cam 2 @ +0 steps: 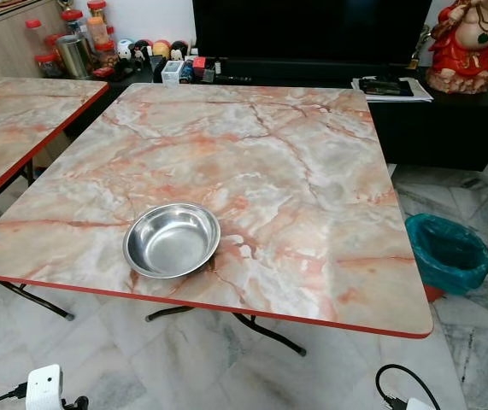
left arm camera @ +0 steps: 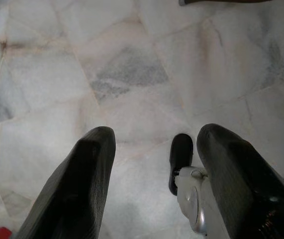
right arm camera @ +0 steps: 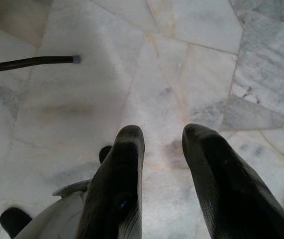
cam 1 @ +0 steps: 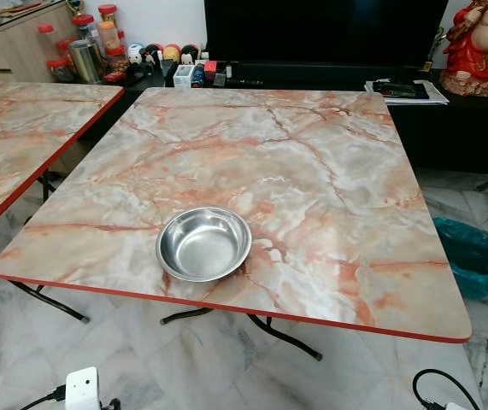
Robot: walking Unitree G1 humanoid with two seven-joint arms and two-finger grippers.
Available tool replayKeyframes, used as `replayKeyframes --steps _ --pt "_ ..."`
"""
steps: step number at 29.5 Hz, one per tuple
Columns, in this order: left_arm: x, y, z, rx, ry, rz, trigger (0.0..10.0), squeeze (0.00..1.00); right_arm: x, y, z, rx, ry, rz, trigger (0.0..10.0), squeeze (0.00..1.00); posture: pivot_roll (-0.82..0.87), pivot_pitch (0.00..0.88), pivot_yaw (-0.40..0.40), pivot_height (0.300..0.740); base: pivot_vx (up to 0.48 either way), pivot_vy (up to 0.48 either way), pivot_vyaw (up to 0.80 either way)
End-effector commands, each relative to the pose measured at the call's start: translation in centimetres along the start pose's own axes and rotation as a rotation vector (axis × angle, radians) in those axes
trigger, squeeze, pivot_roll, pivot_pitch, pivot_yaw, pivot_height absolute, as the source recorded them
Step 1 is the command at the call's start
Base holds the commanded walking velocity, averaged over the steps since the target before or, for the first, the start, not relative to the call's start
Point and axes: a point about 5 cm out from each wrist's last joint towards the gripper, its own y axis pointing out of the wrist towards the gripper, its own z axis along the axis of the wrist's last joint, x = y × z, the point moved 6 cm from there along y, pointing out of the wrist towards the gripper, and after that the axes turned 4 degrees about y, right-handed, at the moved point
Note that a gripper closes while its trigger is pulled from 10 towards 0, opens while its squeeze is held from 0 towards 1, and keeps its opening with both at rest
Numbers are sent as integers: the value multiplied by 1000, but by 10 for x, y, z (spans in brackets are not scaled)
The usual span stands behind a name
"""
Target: Setting the table
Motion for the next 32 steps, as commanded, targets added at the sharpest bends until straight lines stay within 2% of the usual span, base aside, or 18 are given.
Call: replayKeyframes --steps 1,32 --pt "-7 -1 -7 -24 -5 16 10000 0 -1 0 -4 -11 19 -2 10000 0 -14 90 26 740 0 326 -800" --pt "-10 -1 -6 -26 5 19 10000 0 -1 -1 -7 -18 17 -9 10000 0 -9 54 43 740 0 332 -35"
